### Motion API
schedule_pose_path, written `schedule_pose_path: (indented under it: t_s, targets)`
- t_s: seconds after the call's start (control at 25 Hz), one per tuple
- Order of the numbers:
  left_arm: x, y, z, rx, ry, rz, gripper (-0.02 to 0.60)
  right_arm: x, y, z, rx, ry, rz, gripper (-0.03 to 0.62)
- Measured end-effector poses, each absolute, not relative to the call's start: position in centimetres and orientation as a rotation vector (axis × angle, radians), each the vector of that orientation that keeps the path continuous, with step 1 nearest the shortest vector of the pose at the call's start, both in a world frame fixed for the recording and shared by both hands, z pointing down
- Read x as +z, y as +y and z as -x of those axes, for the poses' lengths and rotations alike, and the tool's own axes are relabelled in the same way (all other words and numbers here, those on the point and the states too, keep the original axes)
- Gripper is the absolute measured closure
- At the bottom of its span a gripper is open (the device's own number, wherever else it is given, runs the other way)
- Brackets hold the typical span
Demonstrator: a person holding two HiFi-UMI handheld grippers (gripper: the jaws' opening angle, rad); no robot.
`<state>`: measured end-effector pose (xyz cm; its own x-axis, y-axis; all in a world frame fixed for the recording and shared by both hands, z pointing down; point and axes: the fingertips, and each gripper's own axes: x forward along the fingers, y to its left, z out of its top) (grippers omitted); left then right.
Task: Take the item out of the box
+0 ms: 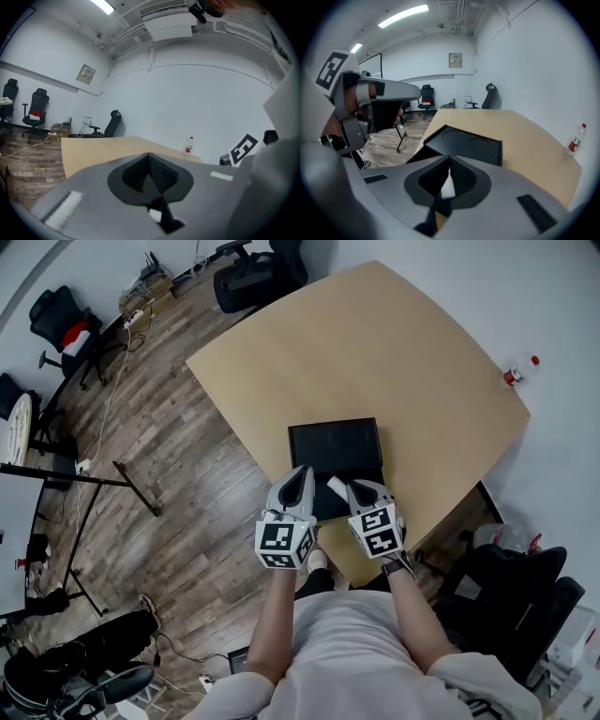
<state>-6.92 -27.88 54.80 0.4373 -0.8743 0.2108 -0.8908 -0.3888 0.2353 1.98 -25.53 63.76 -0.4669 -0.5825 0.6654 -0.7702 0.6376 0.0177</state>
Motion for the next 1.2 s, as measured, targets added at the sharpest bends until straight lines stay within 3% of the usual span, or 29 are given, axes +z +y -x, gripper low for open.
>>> schedule_pose_path:
  t_s: [0.48, 0.6, 0.92, 1.2]
  targets:
    - [56.4, -28.9, 7.6, 0.076, -1.515, -2.319, 0.575, 70.2, -25.3, -0.9, 0.439, -2.052, -0.772, 0.572]
    - [56.7, -28.9, 8.1, 0.082, -1.525, -2.305, 0.575, 71.3, -25.4, -0.9, 0.442, -2.029, -0.723, 0.499]
    - [57.6, -29.0, 9.0, 0.079, -1.553, -2.253, 0.575, 73.3, -25.2, 0.0, 0.41, -1.983, -0.537, 0.414]
    - [58.0, -29.0, 9.1, 0.097, -1.563, -2.238, 0.575, 75.9, -24.9, 0.0, 0.397, -1.918, -0.447, 0.399]
